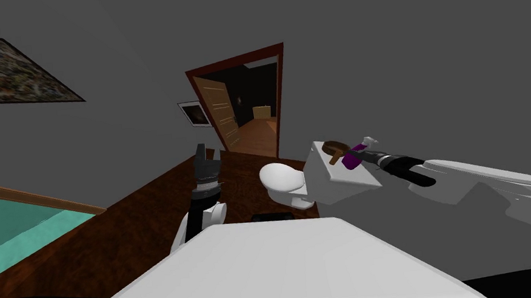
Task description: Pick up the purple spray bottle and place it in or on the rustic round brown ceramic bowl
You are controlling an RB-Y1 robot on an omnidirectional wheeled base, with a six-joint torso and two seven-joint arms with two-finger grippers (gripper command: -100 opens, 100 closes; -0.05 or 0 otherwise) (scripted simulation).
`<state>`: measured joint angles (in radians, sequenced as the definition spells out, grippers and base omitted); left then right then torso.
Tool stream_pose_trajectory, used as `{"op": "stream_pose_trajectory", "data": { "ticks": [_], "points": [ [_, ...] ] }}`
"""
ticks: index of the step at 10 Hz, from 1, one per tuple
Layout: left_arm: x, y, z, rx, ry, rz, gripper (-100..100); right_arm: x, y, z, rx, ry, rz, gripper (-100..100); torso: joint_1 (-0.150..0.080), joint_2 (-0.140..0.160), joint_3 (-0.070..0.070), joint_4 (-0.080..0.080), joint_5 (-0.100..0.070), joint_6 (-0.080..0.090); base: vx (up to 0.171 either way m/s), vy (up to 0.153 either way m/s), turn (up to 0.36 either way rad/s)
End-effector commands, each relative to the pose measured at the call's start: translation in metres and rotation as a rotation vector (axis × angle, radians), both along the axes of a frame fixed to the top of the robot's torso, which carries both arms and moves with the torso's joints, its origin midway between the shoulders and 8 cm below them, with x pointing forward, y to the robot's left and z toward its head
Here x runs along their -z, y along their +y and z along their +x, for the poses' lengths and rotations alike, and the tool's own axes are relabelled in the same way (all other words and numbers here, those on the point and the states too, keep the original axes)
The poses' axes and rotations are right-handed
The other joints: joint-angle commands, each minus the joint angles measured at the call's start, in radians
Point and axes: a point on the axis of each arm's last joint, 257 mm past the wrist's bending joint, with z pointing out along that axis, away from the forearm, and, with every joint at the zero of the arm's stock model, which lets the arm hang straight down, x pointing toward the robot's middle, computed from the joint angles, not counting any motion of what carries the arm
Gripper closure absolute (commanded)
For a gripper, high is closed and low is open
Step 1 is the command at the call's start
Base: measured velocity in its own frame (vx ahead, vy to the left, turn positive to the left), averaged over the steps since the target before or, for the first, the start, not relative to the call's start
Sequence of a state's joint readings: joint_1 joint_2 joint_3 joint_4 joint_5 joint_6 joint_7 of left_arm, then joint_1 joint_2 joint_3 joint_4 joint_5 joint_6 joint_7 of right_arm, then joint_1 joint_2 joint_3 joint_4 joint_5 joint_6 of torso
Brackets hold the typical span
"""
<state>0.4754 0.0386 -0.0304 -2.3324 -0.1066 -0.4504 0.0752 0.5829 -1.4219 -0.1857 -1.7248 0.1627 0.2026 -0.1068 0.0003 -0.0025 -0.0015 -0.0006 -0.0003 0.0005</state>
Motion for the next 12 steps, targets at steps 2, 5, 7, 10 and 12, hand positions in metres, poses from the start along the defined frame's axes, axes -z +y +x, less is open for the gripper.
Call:
{"op": "stream_pose_trajectory", "data": {
  "ticks": [2,5,7,10,12],
  "points": [
    [0.000,0.000,0.000,0.000,0.000,0.000,0,0.002,0.017,0.000,-0.054,0.001,0.002,-100,0.000,0.002,0.001,0.000,0.000,0.000,0.051,-0.001,-0.175],
    [0.000,0.000,0.000,0.000,0.000,0.000,0,0.003,0.042,-0.001,-0.134,0.001,0.002,-100,0.000,-0.009,-0.005,-0.002,0.000,0.000,0.213,0.011,-0.316],
    [0.000,0.000,0.000,0.000,0.000,0.000,0,0.004,0.058,-0.003,-0.187,0.000,0.002,-100,0.000,-0.013,-0.008,-0.003,0.000,0.000,0.216,0.035,-0.248],
    [0.000,0.000,0.000,0.000,0.000,0.000,0,0.004,0.083,-0.007,-0.265,-0.002,0.000,-100,0.001,-0.009,-0.005,-0.002,0.000,0.000,0.180,0.047,-0.281],
    [0.000,0.000,0.000,0.000,0.000,0.000,0,0.004,0.081,-0.005,-0.261,-0.001,0.001,-100,0.000,-0.002,-0.002,-0.001,0.000,-0.001,0.013,0.026,-0.076]
  ]
}}
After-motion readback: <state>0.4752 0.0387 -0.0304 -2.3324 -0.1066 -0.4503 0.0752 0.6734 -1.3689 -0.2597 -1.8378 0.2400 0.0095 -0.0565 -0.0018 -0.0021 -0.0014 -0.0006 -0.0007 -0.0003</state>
